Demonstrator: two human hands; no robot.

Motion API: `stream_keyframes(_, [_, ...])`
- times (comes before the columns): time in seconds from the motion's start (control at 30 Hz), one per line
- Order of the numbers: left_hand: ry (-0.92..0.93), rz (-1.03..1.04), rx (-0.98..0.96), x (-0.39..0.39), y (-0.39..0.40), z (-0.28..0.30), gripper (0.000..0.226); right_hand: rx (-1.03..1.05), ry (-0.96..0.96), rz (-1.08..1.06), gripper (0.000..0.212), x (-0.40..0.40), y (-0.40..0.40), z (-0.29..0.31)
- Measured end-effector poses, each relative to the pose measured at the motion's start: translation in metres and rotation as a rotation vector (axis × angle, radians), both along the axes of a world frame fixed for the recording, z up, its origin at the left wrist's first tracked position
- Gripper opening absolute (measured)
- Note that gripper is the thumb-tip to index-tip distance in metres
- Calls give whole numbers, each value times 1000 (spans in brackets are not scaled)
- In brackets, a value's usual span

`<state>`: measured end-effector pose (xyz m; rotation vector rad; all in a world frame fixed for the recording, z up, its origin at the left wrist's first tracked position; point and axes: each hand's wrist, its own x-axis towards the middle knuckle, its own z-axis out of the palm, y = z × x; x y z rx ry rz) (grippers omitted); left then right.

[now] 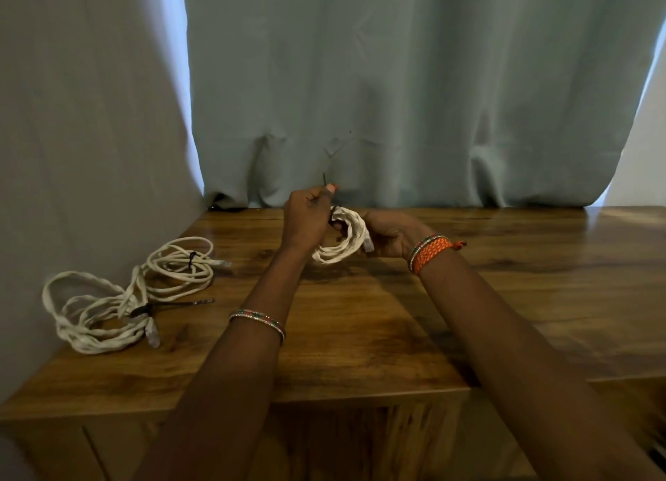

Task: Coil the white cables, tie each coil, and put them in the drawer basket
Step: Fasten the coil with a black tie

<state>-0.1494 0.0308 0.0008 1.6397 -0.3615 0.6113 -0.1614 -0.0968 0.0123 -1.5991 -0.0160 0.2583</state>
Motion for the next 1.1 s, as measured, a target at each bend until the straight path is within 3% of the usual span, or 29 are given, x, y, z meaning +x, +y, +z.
stream_keyframes(0.1, [12,47,-17,2,-2,-1,19,48,-40,-19,31,-3,1,-3])
stream_keyframes(0.3, [13,106,5,5,2,-6,24,-74,-170,29,41,-17,6,-2])
stream_keyframes(0.43, [94,127,-43,12,5,-7,27,-135,-302,171,17,-31,2,3])
stream_keyframes(0.47, [111,119,-50,15,6,-7,27,-207,-344,192,9,-34,2,5])
stream_keyframes(0.53, [132,95,-48,18,5,-8,27,-407,-465,161,15,-33,6,2])
stream_keyframes(0.67, [139,67,5,18,3,-9,28,-733,-735,-92,4,-28,14,-9])
stream_keyframes(0.8, [162,38,-9,16,6,-8,27,-1013,-879,-281,22,-23,15,-17])
stream_keyframes(0.9, [217,3,-49,15,4,-6,23,-922,-1063,-341,23,-22,20,-22])
stream_keyframes(1.1, [308,-39,-118,14,5,-5,39,-754,-1314,-449,22,-30,27,-20])
